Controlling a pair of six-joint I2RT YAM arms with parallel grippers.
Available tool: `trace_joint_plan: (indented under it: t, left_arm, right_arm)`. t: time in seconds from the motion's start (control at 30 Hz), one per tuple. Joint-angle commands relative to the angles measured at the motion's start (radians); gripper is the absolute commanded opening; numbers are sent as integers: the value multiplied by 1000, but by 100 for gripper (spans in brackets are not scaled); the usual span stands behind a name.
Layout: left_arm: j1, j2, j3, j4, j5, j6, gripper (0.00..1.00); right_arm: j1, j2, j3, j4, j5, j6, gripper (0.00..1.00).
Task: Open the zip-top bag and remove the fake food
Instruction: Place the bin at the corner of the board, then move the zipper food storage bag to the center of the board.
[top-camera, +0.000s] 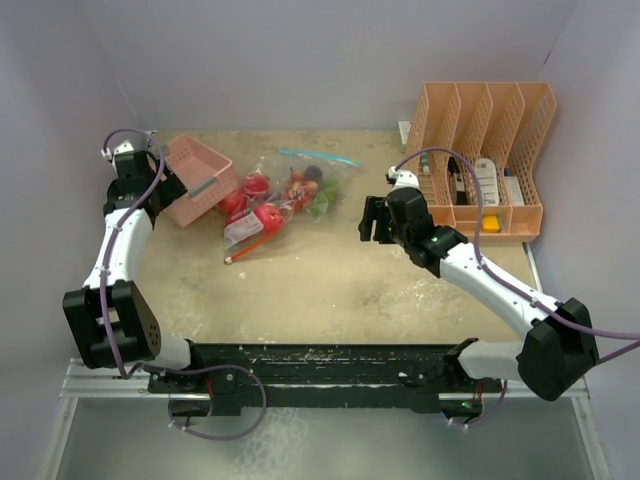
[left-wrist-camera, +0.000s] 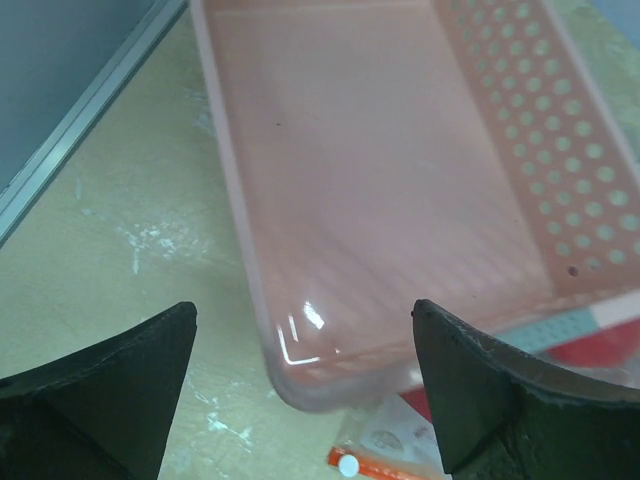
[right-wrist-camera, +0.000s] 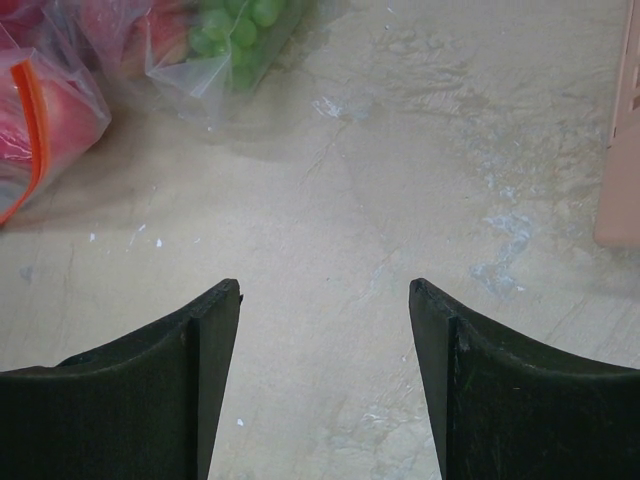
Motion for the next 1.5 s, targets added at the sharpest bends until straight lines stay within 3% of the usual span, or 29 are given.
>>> trace_joint_plan:
  t: [0.0,0.3,0.47,0.63,0.73,0.93,1.2,1.23,1.3,1.33,1.37,1.47]
  left_arm:
    - [-71,-76,93,-25,21,27,93]
    - [-122,-91,110,-32,62,38,100]
    - [-134,-110,58,-1,84,38,99]
    - [-136,-131,35,3,104,71,99]
    - [-136,-129,42,3,110,79,99]
    - [-139,-104,76,-7,164,68,99]
    - [-140,-107,57,14,189,64,99]
    - [-141,-106,56,17,191,63,99]
    - [-142,-108,58,20,196,60,99]
    - [-143,-110,58,22,199,58,99]
    - [-144,-112,58,23,202,55,99]
    - [-148,-120,56,23,206,49,99]
  right_arm:
    - [5,2,33,87,-50,-51,71]
    - [70,345,290,310,-219,-95,69]
    - [129,623,612,256,-277,-138,61]
    - [145,780,748,245,-285,-94,52]
    - [152,801,749,262,-298,-75,38]
    - [161,792,737,240,-292,-65,0]
    - [163,580,571,237,-220,-82,0]
    - [163,563,566,226,-188,-82,5]
    - [163,547,555,229,-169,-80,43]
    - [163,549,553,240,-181,-76,73]
    - [162,563,562,239,-191,-73,84]
    - [163,637,611,201,-209,-54,88]
